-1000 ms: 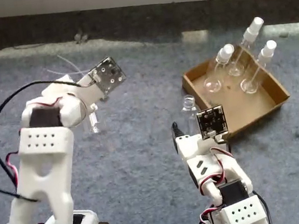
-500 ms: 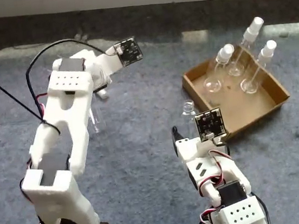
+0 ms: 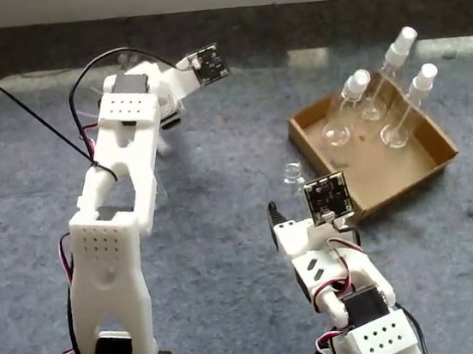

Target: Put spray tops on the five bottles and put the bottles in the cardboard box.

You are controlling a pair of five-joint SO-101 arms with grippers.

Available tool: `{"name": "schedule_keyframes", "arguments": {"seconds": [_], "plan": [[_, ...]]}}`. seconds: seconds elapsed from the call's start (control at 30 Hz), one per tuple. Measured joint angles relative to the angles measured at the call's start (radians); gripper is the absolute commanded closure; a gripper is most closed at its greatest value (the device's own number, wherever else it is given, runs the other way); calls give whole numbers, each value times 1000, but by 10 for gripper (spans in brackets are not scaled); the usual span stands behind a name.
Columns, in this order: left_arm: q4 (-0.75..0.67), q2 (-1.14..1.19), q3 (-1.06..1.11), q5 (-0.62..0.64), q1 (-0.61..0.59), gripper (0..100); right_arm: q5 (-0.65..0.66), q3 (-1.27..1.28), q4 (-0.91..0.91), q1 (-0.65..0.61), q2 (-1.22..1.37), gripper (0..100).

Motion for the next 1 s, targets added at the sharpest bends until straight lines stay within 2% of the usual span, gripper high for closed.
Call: {"name": "schedule_keyframes", "arguments": {"seconds": [0.33,0.47,0.63,1.0], "plan": [[3,279,-318,2,-38,828,0,0,0,-2,0,872],[31,331,-390,2,-52,909,0,0,0,-2,0,872],[115,364,-445,0,-52,975,0,0,0,-2,0,872],[170,374,-460,-6,-52,995,0,0,0,-2,0,872]]}}
